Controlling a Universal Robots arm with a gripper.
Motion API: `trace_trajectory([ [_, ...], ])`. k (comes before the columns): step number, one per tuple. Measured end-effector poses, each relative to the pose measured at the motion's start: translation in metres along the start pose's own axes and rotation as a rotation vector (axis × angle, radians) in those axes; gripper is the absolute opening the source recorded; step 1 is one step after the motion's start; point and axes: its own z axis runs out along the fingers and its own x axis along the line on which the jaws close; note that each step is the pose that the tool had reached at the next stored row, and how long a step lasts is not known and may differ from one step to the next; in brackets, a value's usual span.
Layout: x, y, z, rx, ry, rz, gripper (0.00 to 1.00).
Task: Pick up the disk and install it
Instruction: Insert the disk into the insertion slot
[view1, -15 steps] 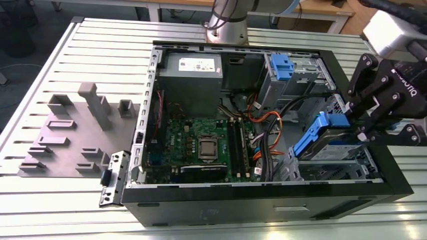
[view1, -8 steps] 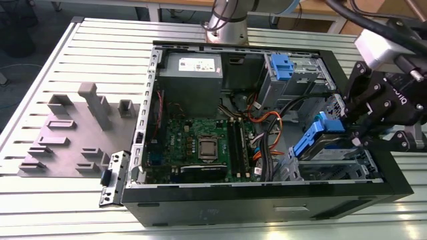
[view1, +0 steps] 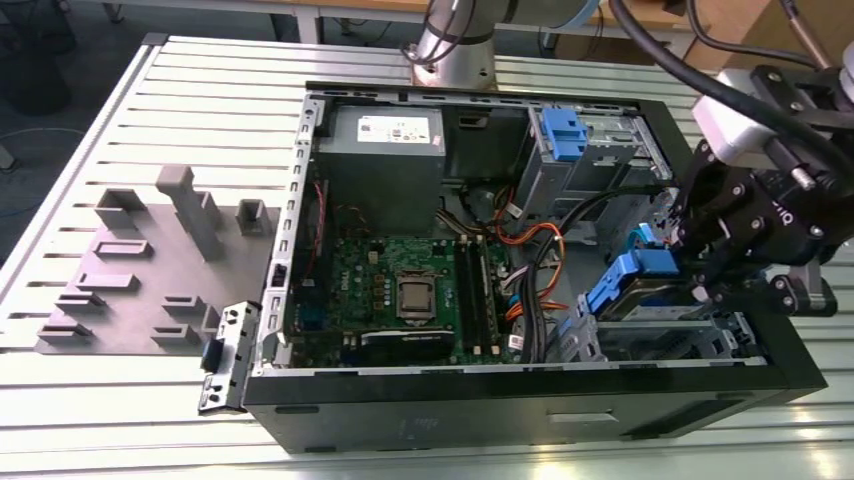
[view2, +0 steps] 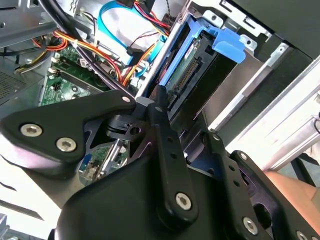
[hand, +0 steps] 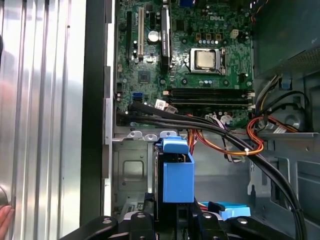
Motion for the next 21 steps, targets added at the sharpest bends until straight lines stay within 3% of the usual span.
trace_trajectory([
  [13,0.0015,-0.0021,0.0261,0.0000,-0.0001,0.000,0.35],
  [21,0.0017,-0.0023,0.0289,0.0001,0.0012,0.000,0.35],
])
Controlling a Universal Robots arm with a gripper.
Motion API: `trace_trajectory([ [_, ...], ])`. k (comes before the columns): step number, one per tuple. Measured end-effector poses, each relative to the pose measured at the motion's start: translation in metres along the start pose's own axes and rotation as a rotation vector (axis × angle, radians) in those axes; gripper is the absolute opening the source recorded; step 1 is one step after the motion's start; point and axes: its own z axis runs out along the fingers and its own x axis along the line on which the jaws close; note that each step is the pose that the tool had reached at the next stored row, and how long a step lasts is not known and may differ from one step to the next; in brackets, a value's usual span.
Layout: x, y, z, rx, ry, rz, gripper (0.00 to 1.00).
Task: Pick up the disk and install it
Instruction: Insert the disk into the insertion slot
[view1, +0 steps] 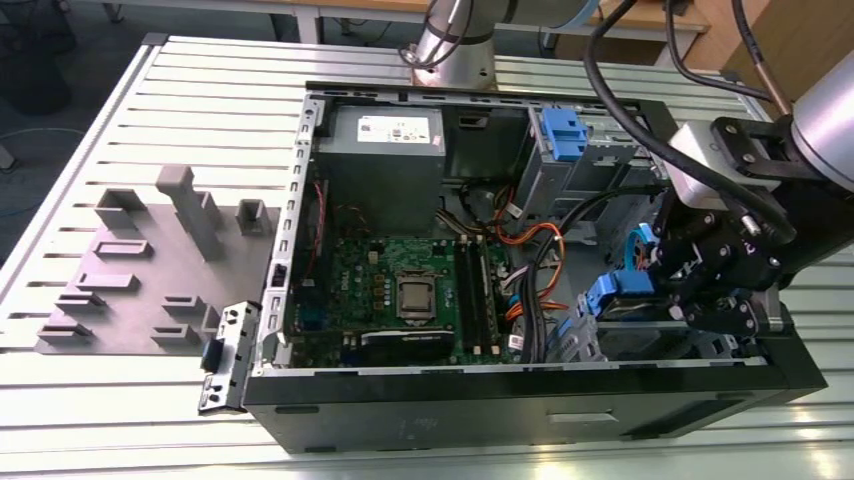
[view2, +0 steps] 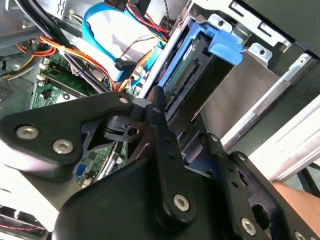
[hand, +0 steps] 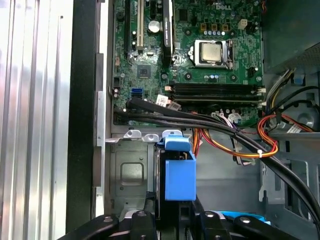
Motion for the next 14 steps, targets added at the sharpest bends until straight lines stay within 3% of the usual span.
trace_trajectory([
  [1,0.0000,0.0000,0.0000,0.0000,0.0001,0.000,0.42],
  [6,0.0000,0.0002,0.0000,0.0011,0.0002,0.000,0.48],
  [9,0.0001,0.0011,0.0015,0.0172,-0.0002,-0.002,0.48],
  [12,0.0000,0.0012,0.0004,0.0184,-0.0002,-0.002,0.48],
  [14,-0.0002,0.0016,-0.0036,0.0185,-0.0011,-0.002,0.48],
])
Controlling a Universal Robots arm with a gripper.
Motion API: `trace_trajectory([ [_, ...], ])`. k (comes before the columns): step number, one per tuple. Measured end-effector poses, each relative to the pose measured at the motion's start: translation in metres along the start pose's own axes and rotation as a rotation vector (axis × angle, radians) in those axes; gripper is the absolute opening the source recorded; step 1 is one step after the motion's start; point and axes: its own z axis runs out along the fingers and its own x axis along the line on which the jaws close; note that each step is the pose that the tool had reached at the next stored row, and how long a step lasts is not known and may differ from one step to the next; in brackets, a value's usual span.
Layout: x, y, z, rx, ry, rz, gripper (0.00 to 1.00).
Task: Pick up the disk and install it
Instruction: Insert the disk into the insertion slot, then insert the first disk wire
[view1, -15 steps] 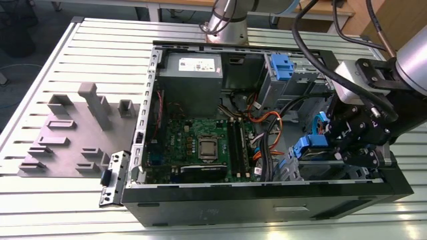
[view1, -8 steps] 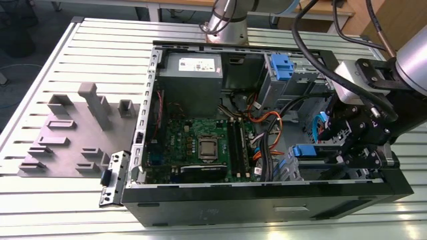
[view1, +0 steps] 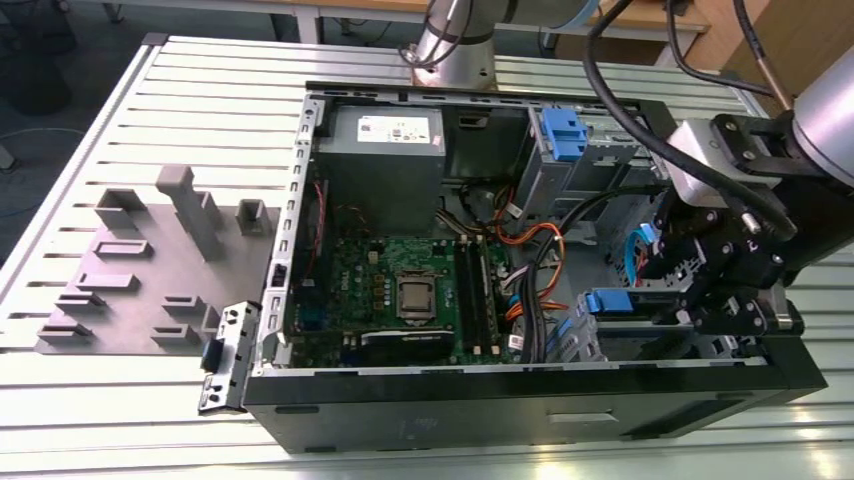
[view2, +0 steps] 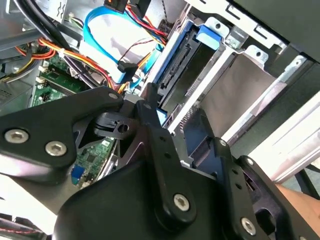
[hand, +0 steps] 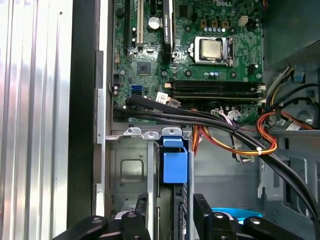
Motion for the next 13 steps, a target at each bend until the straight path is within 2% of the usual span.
trace_trajectory([
  [5,-0.0005,0.0006,-0.0096,-0.0001,-0.0015,0.000,0.48],
  [13,-0.0006,0.0007,-0.0114,0.0000,-0.0014,0.000,0.48],
])
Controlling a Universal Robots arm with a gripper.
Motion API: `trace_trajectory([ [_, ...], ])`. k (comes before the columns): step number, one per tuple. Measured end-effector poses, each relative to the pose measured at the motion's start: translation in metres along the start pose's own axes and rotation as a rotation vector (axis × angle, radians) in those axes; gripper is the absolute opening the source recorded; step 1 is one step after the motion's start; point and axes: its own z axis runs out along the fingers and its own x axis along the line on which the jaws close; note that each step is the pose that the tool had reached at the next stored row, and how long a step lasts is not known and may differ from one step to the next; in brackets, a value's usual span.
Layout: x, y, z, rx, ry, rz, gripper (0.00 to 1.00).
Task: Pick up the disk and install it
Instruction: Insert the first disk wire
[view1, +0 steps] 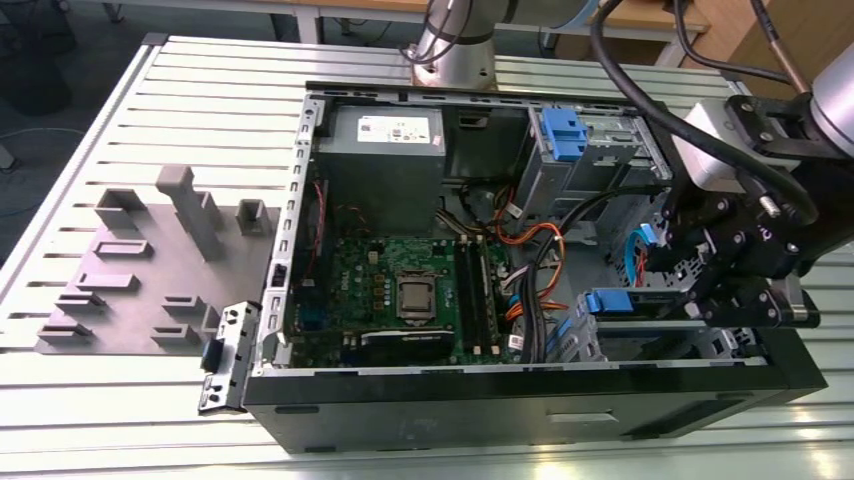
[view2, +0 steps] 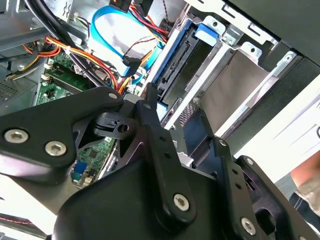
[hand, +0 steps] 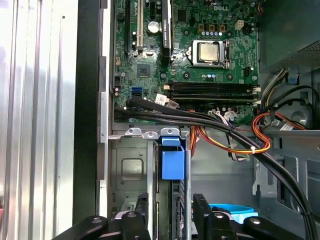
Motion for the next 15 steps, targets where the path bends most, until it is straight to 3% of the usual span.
trace_trajectory([
  [11,-0.0022,0.0003,-0.0056,0.0000,-0.0005,0.000,0.48],
  [15,-0.0056,0.0004,-0.0053,-0.0001,-0.0081,0.000,0.48],
])
